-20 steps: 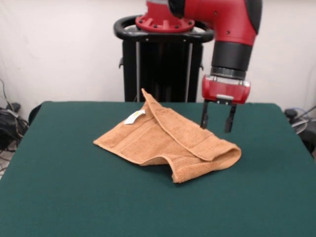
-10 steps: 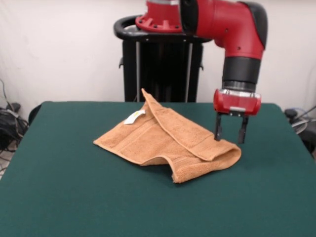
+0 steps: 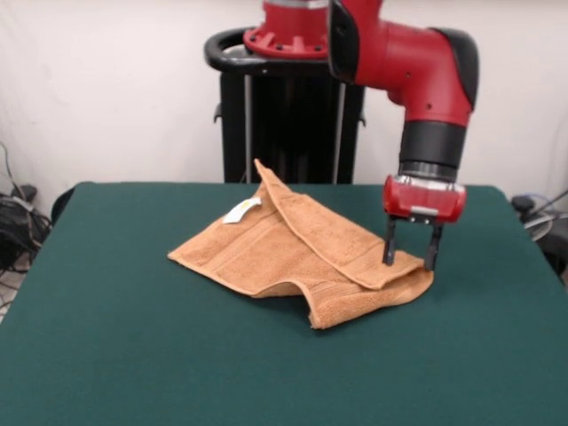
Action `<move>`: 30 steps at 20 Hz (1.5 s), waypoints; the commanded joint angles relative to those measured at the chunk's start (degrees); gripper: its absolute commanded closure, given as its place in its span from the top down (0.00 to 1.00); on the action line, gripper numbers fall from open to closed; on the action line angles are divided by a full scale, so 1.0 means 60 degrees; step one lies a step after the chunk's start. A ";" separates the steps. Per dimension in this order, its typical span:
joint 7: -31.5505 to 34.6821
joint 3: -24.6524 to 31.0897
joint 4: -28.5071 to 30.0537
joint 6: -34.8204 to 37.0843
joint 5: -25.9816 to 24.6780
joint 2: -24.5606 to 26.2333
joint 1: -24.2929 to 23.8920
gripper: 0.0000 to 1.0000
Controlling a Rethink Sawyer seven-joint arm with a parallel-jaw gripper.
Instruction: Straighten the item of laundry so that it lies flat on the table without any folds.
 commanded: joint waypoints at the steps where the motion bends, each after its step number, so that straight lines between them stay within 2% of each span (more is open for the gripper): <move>1: 0.2216 0.0036 -0.0291 -0.0695 0.1536 0.0038 0.0396 1.00; 5: 0.2320 -0.0081 -0.0092 -0.1268 0.2524 0.0234 0.0925 1.00; 6: 0.2017 -0.0227 -0.0058 -0.1032 0.2752 0.0268 0.1116 1.00; 9: 0.0513 -0.1350 0.0345 0.0377 0.4990 0.0567 0.2615 1.00; 11: -0.0210 -0.1941 0.0449 0.0823 0.6056 0.0958 0.3420 1.00; 16: -0.1387 -0.2962 0.0152 0.1866 0.6924 0.1869 0.4545 1.00; 20: -0.0915 -0.3322 -0.0072 0.2163 0.6363 0.2115 0.4677 1.00; 24: 0.0147 -0.2787 -0.0527 0.1642 0.4373 0.1925 0.3590 1.00; 30: 0.0960 -0.2309 -0.0855 0.0993 0.2775 0.1843 0.2726 1.00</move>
